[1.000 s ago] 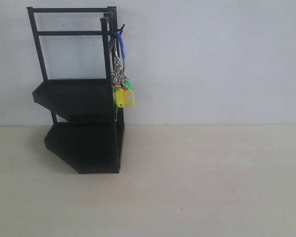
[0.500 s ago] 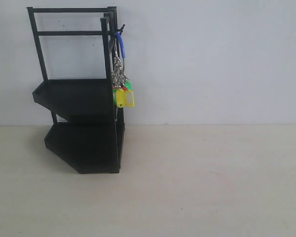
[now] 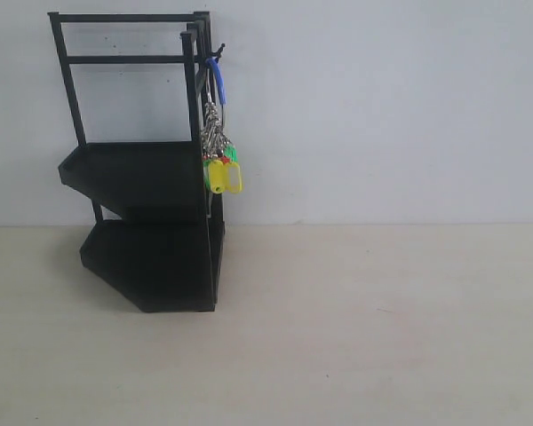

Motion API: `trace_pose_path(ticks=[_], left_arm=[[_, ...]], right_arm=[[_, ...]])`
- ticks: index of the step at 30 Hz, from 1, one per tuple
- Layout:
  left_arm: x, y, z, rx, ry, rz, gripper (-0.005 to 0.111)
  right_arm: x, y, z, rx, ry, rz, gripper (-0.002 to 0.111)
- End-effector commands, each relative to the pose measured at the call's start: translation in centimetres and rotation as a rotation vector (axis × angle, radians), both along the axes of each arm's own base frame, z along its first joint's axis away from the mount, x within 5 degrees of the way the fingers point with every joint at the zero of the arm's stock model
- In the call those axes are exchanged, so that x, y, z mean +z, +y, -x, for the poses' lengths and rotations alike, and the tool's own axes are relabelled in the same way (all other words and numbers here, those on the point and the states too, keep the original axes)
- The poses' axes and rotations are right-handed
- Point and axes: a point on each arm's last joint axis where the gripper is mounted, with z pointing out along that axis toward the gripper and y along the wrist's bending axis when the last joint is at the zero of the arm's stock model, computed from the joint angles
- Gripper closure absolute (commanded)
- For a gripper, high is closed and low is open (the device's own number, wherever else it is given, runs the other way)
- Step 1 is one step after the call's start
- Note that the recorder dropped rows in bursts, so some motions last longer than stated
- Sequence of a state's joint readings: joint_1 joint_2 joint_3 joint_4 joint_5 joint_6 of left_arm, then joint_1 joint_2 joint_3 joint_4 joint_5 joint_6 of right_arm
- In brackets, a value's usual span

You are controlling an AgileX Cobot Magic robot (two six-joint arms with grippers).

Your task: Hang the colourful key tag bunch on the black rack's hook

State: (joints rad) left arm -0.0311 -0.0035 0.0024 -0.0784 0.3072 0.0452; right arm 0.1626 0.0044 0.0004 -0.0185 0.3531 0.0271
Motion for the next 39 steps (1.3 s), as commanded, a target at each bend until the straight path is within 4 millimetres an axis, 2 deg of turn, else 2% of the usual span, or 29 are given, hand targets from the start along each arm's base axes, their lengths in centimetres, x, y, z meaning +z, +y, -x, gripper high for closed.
trace_pose_path(ticks=[1, 10, 39], left_arm=[[0.16, 0.02, -0.04, 0.004, -0.01, 0.002, 0.102], [0.16, 0.02, -0.04, 0.004, -0.01, 0.002, 0.102], [0.16, 0.02, -0.04, 0.004, -0.01, 0.002, 0.102]], right_arm=[[0.09, -0.04, 0.01, -0.003, -0.012, 0.007, 0.108], [0.09, -0.32, -0.03, -0.055, -0.012, 0.01, 0.108], [0.09, -0.32, -0.03, -0.05, -0.014, 0.027, 0.108]])
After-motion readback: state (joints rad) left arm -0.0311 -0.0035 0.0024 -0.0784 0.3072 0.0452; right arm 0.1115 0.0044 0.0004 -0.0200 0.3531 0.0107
